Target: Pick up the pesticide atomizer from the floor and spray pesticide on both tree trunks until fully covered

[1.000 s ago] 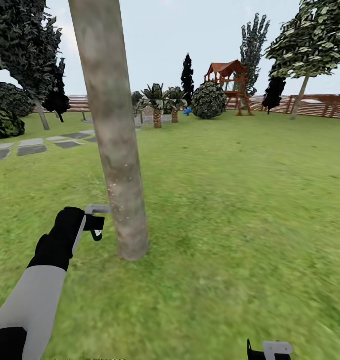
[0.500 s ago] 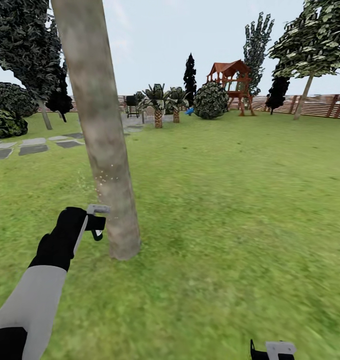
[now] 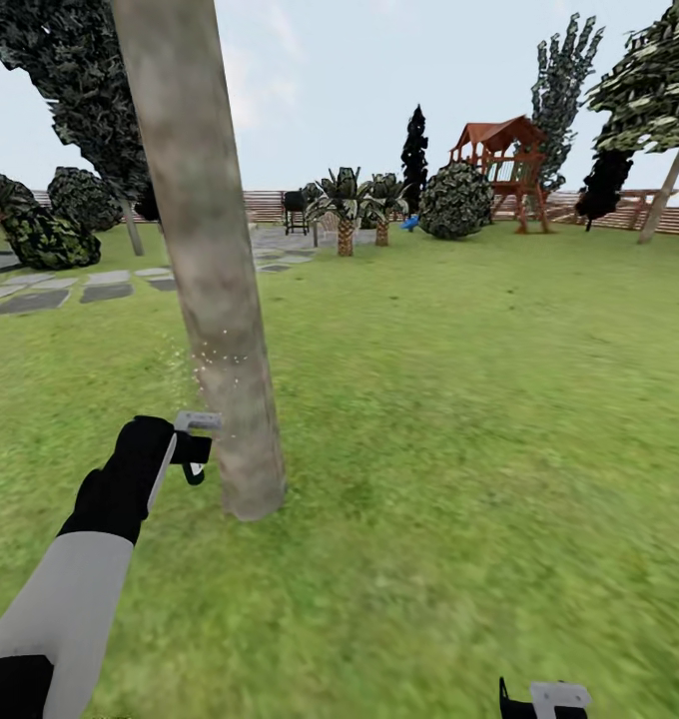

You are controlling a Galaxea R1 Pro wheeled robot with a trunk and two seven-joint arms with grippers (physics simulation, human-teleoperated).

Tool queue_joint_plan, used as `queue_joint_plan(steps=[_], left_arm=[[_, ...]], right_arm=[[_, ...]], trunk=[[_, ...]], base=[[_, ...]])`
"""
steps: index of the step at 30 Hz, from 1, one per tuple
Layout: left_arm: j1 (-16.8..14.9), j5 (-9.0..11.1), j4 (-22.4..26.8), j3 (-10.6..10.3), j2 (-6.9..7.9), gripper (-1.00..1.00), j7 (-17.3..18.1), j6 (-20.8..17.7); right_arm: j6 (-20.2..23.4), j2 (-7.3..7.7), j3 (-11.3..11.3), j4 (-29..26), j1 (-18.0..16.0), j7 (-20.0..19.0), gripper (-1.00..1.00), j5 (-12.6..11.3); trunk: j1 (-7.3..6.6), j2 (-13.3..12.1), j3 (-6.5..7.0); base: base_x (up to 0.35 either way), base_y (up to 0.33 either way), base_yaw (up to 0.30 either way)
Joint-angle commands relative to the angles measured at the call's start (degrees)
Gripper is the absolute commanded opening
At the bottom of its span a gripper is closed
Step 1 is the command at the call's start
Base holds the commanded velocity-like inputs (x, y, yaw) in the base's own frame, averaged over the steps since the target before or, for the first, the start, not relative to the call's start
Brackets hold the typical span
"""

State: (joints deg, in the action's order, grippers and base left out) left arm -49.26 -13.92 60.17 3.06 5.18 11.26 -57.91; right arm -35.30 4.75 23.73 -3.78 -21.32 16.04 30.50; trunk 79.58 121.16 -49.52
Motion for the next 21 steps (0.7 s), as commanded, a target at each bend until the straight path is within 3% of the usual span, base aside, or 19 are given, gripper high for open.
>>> queue_joint_plan(steps=[1,5,16,21], left_arm=[[-0.05,-0.76,0.01,0.02,-0.04,-1.00,0.25,-0.18],[0.08,-0.68,-0.16,0.08,-0.08,-1.00,0.25,-0.26],[0.29,-0.58,-1.14,0.11,-0.08,-1.00,0.25,-0.36],[0.31,-0.61,-2.69,0.16,0.33,-1.00,0.25,-0.30]], right_arm=[[-0.12,0.00,0.26,0.09,-0.04,0.36,1.00,0.61],[-0.12,0.01,0.26,0.09,-0.04,0.31,1.00,0.64],[-0.12,-0.01,0.26,0.17,-0.04,0.31,1.00,0.70],[-0.12,-0.01,0.26,0.17,-0.04,0.31,1.00,0.70]], trunk=[[0.01,0.03,-0.06],[0.01,0.03,-0.06],[0.01,0.03,-0.06],[0.01,0.03,-0.06]], base=[[0.173,-0.245,0.278],[0.173,-0.244,0.261],[0.036,-0.268,0.017],[0.007,-0.275,0.214]])
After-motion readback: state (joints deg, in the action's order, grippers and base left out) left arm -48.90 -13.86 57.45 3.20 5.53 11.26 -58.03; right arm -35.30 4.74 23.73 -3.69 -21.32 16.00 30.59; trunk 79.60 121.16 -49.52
